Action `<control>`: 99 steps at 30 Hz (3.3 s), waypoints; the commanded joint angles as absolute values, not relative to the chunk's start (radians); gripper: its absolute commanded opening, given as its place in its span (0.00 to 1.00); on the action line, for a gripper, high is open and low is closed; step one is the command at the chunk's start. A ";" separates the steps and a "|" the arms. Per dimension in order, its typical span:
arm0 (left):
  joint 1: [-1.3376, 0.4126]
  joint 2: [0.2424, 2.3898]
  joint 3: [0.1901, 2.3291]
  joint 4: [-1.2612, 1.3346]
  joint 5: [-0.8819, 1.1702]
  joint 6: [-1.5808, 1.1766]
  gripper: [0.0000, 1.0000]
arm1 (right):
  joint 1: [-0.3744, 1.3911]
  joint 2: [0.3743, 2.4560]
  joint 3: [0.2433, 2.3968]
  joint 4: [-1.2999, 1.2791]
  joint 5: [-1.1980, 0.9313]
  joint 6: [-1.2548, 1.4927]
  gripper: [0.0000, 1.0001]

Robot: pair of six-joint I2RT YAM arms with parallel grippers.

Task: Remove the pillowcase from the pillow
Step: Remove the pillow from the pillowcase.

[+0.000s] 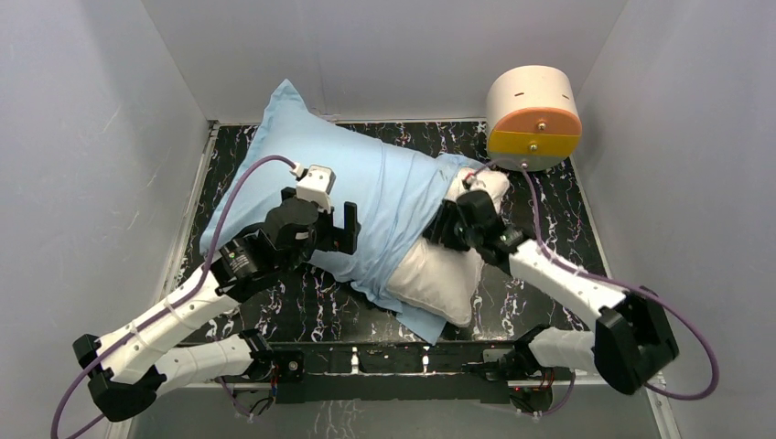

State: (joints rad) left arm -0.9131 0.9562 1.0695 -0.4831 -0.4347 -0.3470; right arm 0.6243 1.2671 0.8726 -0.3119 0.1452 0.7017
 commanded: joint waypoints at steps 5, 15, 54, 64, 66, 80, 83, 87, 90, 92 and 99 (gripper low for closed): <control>-0.911 1.177 1.318 -0.386 -0.348 -0.138 0.98 | 0.631 1.090 0.228 0.061 -0.242 0.983 0.60; -0.847 1.885 2.001 -0.487 -0.124 0.067 0.98 | 0.629 1.188 0.258 0.045 -0.156 1.040 0.62; -0.644 1.839 1.759 -0.275 0.234 -0.307 0.00 | -0.006 1.375 0.904 -0.067 -0.663 0.866 0.78; -0.637 1.802 1.776 -0.354 -0.129 -0.187 0.00 | -0.032 1.333 0.899 -0.142 -0.524 0.793 0.00; -0.604 1.806 1.786 -0.366 -0.207 -0.164 0.00 | -0.040 1.335 0.897 -0.155 -0.512 0.780 0.00; -0.474 1.947 2.114 -0.674 0.050 -0.098 0.63 | -0.081 1.333 0.982 -0.235 -0.638 0.664 0.40; -0.474 1.891 2.089 -0.682 0.069 -0.116 0.85 | -0.081 1.314 1.048 -0.401 -0.516 0.568 0.83; -0.474 1.764 1.971 -0.674 0.104 -0.135 0.90 | -0.081 1.213 1.025 -0.506 -0.384 0.555 0.94; -0.474 1.629 1.815 -0.648 0.118 -0.156 0.91 | -0.081 1.106 0.906 -0.478 -0.483 0.604 0.98; -0.474 1.530 1.695 -0.619 0.122 -0.180 0.93 | -0.080 1.028 0.808 -0.445 -0.571 0.638 0.99; -0.474 1.202 1.356 -0.570 0.151 -0.296 0.98 | -0.067 0.774 0.549 -0.442 -0.820 0.683 0.99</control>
State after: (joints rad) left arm -0.4732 1.3464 1.4754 -0.6029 0.1120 -0.2203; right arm -0.0761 0.8860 0.6338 -0.4294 -0.6468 0.6514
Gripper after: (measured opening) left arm 0.982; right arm 0.984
